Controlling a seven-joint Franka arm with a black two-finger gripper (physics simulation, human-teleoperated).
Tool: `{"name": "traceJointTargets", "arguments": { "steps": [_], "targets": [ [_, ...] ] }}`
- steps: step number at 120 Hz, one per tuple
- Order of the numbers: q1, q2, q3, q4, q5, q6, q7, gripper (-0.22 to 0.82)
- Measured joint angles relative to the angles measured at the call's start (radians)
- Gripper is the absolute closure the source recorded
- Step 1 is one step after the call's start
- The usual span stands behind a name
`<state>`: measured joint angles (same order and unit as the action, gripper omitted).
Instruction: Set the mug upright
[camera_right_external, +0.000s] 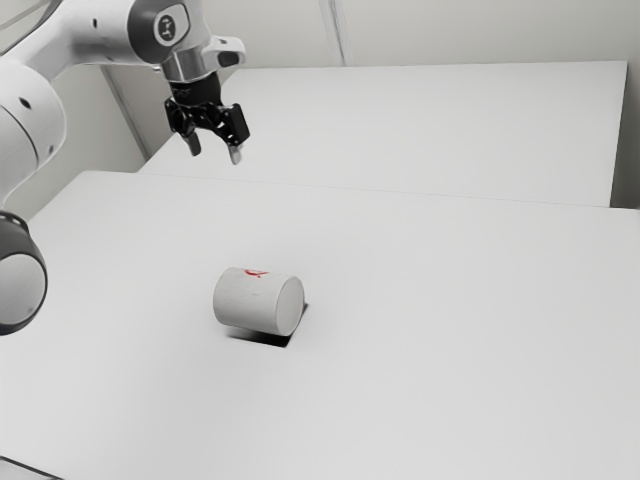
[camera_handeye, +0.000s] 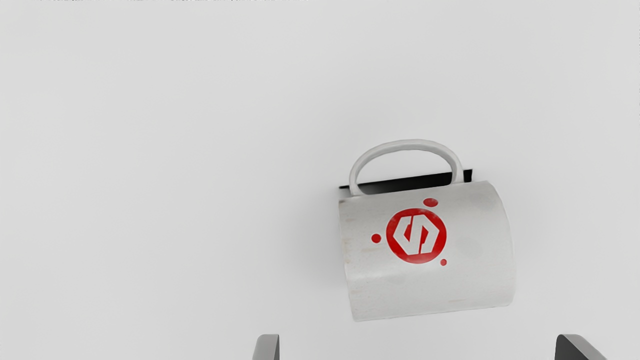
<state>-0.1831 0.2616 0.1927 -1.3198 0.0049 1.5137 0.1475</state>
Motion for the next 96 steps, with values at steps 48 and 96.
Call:
{"name": "traceJointTargets", "arguments": {
  "steps": [48,96],
  "targets": [
    [0.019,-0.203,0.022,-0.323,-0.113,0.090,0.019,0.00],
    [0.081,-0.338,0.192,-0.820,-0.556,0.396,0.153,0.00]
  ]
}}
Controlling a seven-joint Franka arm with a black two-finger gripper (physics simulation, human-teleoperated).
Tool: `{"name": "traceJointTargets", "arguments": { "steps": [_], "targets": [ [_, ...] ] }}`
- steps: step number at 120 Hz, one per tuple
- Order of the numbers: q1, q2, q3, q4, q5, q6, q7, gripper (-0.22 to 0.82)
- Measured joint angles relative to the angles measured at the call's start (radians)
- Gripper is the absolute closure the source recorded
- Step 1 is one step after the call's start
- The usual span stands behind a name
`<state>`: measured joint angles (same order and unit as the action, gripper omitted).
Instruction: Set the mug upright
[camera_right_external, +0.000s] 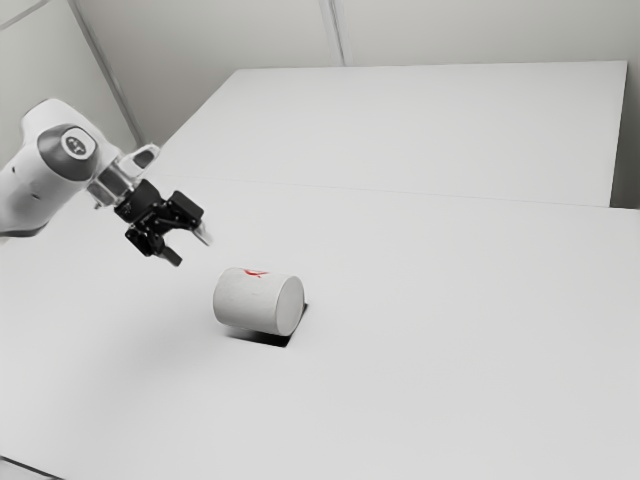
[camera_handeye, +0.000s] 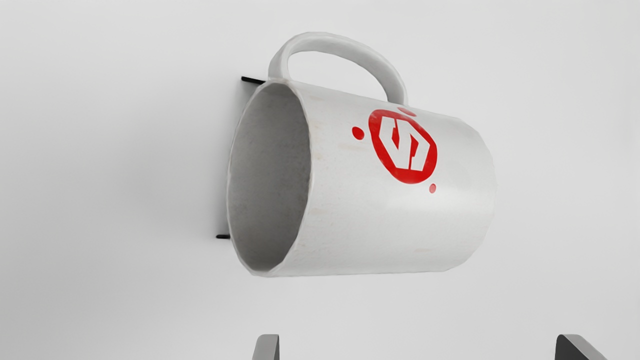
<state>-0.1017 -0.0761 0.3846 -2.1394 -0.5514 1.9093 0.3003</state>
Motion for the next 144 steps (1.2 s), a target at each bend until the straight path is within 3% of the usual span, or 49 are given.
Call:
{"name": "traceJointTargets", "arguments": {
  "steps": [34,57,127,144],
  "targets": [
    [0.077,0.138,0.013,-0.022,-0.247,0.066,0.228,0.00],
    [0.063,0.213,0.013,-0.022,-0.376,0.061,0.371,0.00],
    [0.100,0.296,0.013,-0.065,-0.564,-0.160,0.661,0.00],
    [0.102,0.309,0.013,-0.064,-0.587,-0.191,0.707,0.08]
  ]
}}
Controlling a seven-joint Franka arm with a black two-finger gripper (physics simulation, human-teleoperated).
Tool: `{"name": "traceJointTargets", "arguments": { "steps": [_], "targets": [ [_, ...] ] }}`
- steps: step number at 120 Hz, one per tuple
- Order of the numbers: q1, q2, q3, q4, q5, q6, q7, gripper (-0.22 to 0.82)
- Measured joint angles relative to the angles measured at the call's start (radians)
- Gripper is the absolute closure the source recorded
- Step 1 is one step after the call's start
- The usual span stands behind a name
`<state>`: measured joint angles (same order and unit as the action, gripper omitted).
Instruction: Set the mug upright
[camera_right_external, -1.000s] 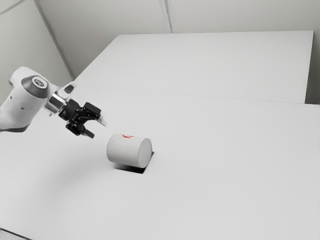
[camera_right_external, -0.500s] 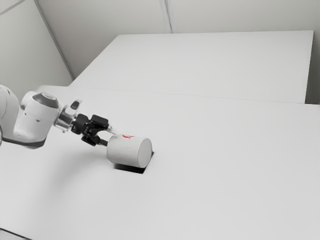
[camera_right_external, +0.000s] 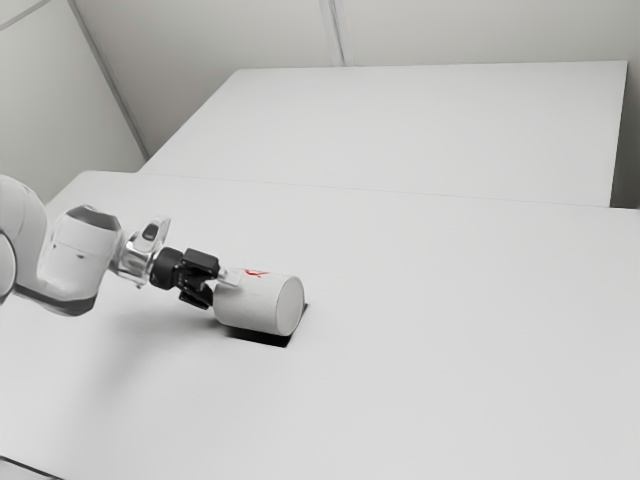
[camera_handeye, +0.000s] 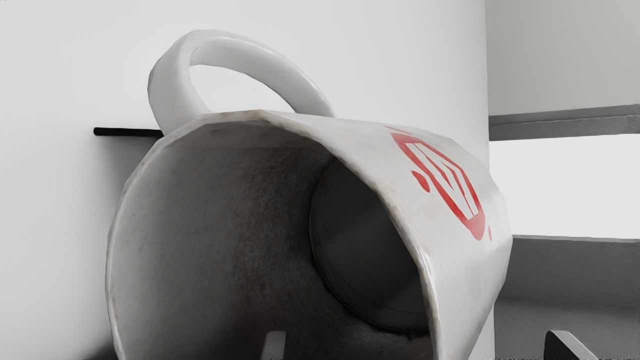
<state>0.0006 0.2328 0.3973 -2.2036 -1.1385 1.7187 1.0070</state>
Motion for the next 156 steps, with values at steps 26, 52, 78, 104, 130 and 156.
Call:
{"name": "traceJointTargets", "arguments": {
  "steps": [26,52,78,104,130,156],
  "targets": [
    [-0.002,0.004,0.000,0.002,-0.028,-0.015,0.058,0.21],
    [-0.006,0.003,-0.001,0.002,-0.042,-0.018,0.100,0.42],
    [-0.012,-0.002,-0.002,0.002,-0.046,-0.017,0.128,0.60],
    [-0.019,-0.048,-0.002,0.003,-0.042,-0.013,0.148,0.72],
    [-0.041,-0.154,-0.008,0.010,-0.002,0.014,0.159,0.77],
    [-0.038,-0.237,-0.073,0.076,0.293,0.151,0.102,0.78]
  ]
}}
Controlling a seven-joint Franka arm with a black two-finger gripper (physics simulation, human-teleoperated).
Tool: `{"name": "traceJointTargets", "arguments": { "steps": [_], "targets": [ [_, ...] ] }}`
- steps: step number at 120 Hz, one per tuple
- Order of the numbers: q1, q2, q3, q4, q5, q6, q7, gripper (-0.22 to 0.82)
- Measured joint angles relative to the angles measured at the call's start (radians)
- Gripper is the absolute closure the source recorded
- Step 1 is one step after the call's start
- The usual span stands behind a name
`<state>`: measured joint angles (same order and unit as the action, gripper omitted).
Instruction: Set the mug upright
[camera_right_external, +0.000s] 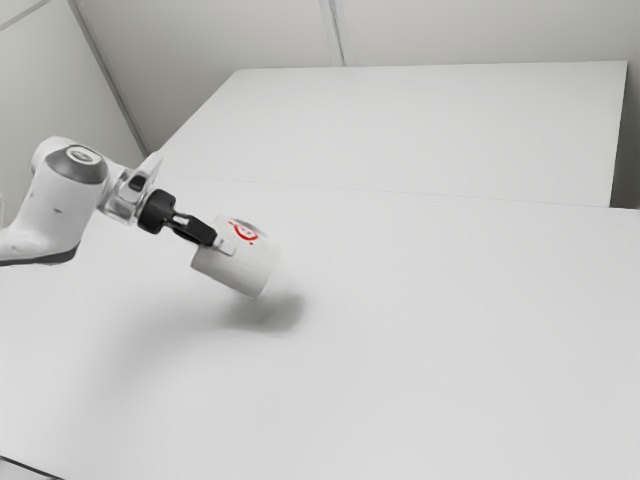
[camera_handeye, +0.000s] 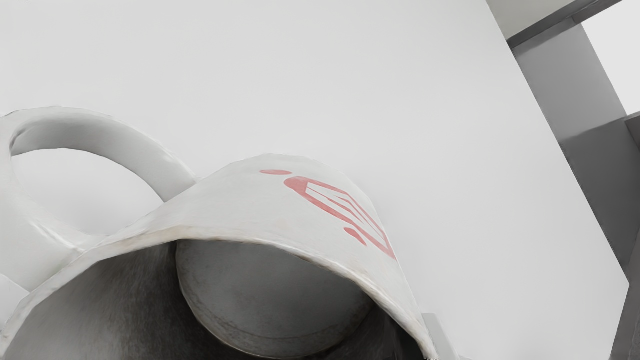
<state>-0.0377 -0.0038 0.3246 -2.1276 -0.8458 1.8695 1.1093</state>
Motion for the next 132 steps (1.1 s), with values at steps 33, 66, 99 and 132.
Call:
{"name": "traceJointTargets", "arguments": {
  "steps": [33,66,99,132],
  "targets": [
    [0.037,0.023,-0.124,0.097,0.541,0.144,-0.194,0.78],
    [0.008,0.002,-0.251,0.068,0.804,0.192,-0.416,0.78],
    [-0.158,-0.048,-0.257,-0.057,0.862,0.276,-0.584,0.78],
    [-0.094,-0.057,-0.257,-0.124,0.888,0.355,-0.698,0.78]
  ]
}}
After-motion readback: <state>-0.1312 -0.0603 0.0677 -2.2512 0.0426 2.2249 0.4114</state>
